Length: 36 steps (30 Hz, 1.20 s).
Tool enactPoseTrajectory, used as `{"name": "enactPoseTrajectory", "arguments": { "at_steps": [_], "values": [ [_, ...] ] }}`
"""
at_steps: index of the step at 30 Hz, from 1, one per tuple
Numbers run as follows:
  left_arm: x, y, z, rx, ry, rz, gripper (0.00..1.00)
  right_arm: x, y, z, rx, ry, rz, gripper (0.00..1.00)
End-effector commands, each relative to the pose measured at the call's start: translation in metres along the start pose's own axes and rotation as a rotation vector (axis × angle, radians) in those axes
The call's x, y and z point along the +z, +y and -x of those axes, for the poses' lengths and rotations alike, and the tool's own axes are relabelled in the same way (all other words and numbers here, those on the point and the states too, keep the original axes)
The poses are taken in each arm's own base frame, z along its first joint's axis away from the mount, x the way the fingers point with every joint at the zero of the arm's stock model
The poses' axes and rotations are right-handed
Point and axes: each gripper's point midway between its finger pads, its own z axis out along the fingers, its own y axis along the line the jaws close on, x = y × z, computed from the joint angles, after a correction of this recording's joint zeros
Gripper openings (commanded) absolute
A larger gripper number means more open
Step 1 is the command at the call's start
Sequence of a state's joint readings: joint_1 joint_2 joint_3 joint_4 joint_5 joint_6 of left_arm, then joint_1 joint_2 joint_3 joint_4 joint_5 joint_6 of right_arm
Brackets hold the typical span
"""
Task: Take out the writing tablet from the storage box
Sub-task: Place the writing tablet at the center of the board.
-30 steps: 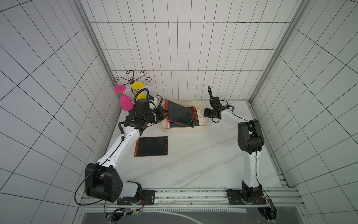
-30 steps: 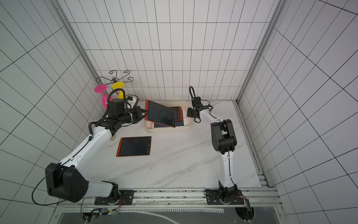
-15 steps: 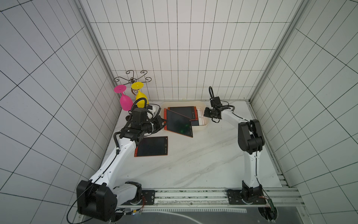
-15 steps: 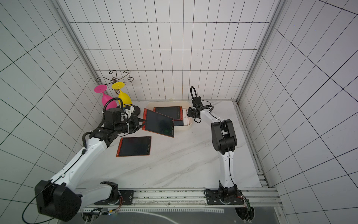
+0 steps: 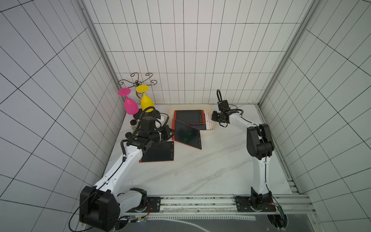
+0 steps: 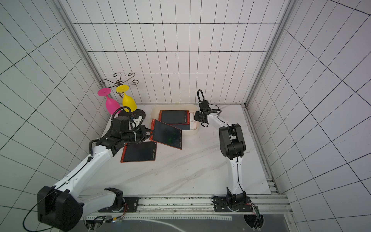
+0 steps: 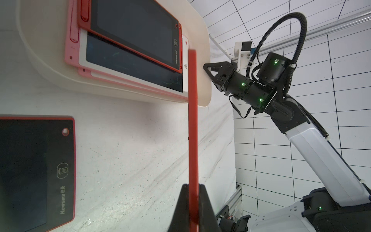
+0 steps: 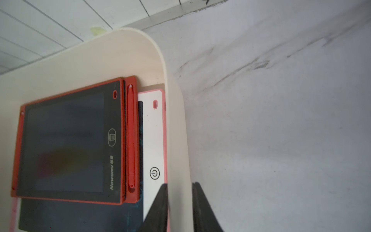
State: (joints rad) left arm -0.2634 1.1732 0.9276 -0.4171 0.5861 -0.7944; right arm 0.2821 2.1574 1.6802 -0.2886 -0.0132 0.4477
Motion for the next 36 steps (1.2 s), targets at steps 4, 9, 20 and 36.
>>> {"name": "enactPoseTrajectory", "arguments": {
  "at_steps": [4,9,20,36],
  "values": [
    [0.0,-0.011,-0.007,-0.035,-0.037,-0.054,0.0,-0.043,0.006,0.039,-0.01,-0.099,0.02,0.58],
    [0.006,-0.01,-0.019,-0.097,-0.058,-0.081,0.0,-0.068,0.011,0.053,-0.038,-0.146,0.034,0.72],
    [0.027,0.007,-0.04,-0.145,-0.105,-0.082,0.0,-0.116,0.011,0.05,-0.055,-0.176,0.073,0.81],
    [0.064,0.041,-0.065,-0.099,-0.079,0.014,0.0,-0.131,0.006,0.03,-0.071,-0.177,0.132,0.81]
  ]
}}
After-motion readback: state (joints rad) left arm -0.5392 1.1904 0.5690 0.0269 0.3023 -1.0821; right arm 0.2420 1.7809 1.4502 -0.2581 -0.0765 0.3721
